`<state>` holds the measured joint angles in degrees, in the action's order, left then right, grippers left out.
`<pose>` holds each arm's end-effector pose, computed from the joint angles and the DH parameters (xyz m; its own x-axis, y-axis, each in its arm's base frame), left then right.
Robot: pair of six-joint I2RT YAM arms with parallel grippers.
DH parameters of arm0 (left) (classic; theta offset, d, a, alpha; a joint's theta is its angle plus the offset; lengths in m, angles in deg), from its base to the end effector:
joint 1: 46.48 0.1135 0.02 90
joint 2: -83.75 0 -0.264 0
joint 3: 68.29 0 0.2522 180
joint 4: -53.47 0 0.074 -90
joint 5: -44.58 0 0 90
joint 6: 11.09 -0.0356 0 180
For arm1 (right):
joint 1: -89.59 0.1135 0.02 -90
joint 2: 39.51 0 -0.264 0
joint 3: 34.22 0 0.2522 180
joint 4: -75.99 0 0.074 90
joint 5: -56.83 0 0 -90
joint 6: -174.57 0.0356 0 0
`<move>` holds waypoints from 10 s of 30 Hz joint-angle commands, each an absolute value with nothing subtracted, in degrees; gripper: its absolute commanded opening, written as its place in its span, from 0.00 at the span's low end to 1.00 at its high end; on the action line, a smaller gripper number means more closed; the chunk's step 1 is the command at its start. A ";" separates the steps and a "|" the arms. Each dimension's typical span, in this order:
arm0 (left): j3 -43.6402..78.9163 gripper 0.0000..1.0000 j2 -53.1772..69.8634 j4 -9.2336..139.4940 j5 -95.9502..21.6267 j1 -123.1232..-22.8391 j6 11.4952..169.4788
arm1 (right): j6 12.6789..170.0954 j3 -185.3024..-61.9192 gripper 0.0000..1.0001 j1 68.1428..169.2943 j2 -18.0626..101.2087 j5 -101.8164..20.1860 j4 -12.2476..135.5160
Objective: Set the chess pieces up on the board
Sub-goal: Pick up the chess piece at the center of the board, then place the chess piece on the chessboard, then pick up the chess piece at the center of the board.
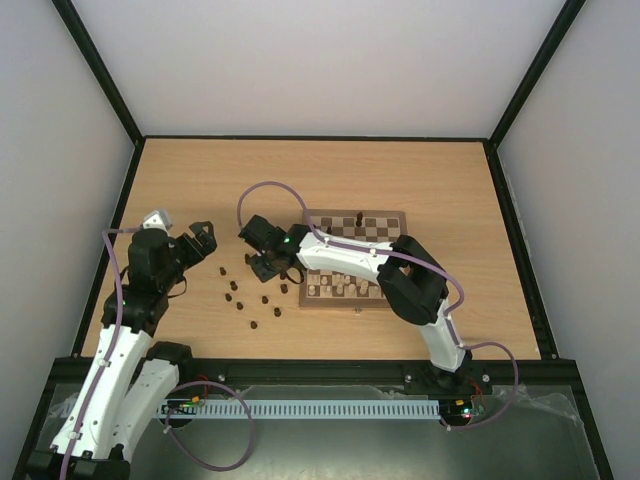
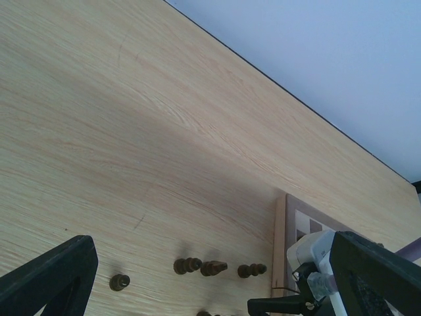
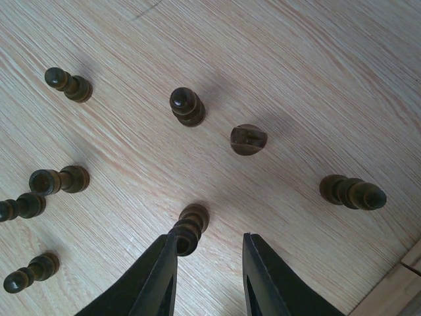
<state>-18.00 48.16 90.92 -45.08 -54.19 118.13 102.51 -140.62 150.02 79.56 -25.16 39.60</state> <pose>0.1489 -0.0204 0.2888 -0.3851 -0.5859 -0.7130 -0.1342 0.7999 -0.5849 0.2342 0.4028 0.2064 -0.6061 -0.4501 -0.6558 -0.6617 0.7428 0.1017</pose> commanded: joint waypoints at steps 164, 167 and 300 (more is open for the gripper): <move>-18.02 1.00 46.30 89.79 -45.53 -54.13 116.88 | 102.72 -139.92 0.11 123.08 78.22 -14.27 29.03; -18.01 0.99 46.26 89.87 -45.51 -54.13 116.88 | 102.86 -139.90 0.22 123.08 77.84 -14.05 28.92; -17.51 1.00 60.77 91.84 -35.41 -56.76 117.61 | 109.99 -129.25 0.46 153.09 70.83 -22.31 33.17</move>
<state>-19.66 61.29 92.05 -35.40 -56.59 118.33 109.30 -126.72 152.42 69.59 -24.38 37.41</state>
